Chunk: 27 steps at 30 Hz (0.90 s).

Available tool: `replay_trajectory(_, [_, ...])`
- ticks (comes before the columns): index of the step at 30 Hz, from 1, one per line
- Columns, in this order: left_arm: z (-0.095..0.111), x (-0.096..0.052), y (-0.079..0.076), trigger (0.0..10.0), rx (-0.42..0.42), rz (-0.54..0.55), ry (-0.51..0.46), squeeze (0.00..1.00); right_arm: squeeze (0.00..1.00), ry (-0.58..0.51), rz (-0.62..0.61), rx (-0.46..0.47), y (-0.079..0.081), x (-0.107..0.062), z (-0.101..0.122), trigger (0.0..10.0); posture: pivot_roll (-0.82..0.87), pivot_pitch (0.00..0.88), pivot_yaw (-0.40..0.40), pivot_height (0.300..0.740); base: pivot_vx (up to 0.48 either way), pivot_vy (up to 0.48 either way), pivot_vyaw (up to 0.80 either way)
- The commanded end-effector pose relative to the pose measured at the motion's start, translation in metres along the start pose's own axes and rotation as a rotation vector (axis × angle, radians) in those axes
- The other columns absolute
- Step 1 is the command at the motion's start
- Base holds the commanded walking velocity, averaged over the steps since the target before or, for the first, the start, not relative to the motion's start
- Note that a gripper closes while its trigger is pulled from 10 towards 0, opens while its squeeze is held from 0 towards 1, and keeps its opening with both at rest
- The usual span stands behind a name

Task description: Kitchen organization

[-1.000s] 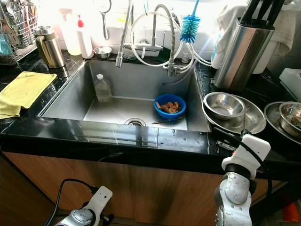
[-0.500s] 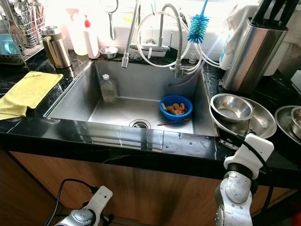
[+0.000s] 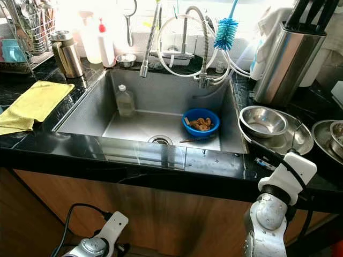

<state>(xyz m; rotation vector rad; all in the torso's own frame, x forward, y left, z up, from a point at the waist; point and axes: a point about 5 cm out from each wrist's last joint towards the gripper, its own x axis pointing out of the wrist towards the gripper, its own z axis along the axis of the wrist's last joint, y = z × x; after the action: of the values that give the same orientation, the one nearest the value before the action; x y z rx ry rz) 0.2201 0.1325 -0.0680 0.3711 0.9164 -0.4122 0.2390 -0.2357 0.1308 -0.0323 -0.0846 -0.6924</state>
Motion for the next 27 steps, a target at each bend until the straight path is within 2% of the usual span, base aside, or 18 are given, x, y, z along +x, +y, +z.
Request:
replay_trajectory(1, [0.002, 0.0, 0.0, 10.0, 0.002, 0.005, -0.009, 0.0, 0.0, -0.03, -0.018, 0.009, 0.0, 0.001, 0.007, 10.0, 0.02, 0.007, -0.036, 0.736, 0.0, 0.0, 0.0])
replay_trajectory(8, [0.003, 0.0, 0.0, 10.0, -0.001, 0.008, -0.014, 0.0, 0.0, -0.092, 0.016, -0.021, 0.006, 0.001, 0.016, 10.0, 0.02, 0.007, -0.038, 0.736, 0.0, 0.0, 0.0])
replay_trajectory(23, [0.008, 0.0, 0.002, 10.0, -0.008, 0.016, -0.032, 0.0, 0.0, -0.226, 0.006, -0.078, 0.006, 0.008, 0.041, 10.0, 0.02, 0.009, -0.037, 0.736, 0.0, 0.0, 0.0])
replay_trajectory(27, [0.008, 0.0, 0.002, 10.0, -0.007, 0.018, -0.035, 0.0, 0.0, -0.272, 0.074, -0.069, 0.013, 0.015, 0.054, 10.0, 0.01, 0.007, -0.036, 0.736, 0.0, 0.0, 0.0])
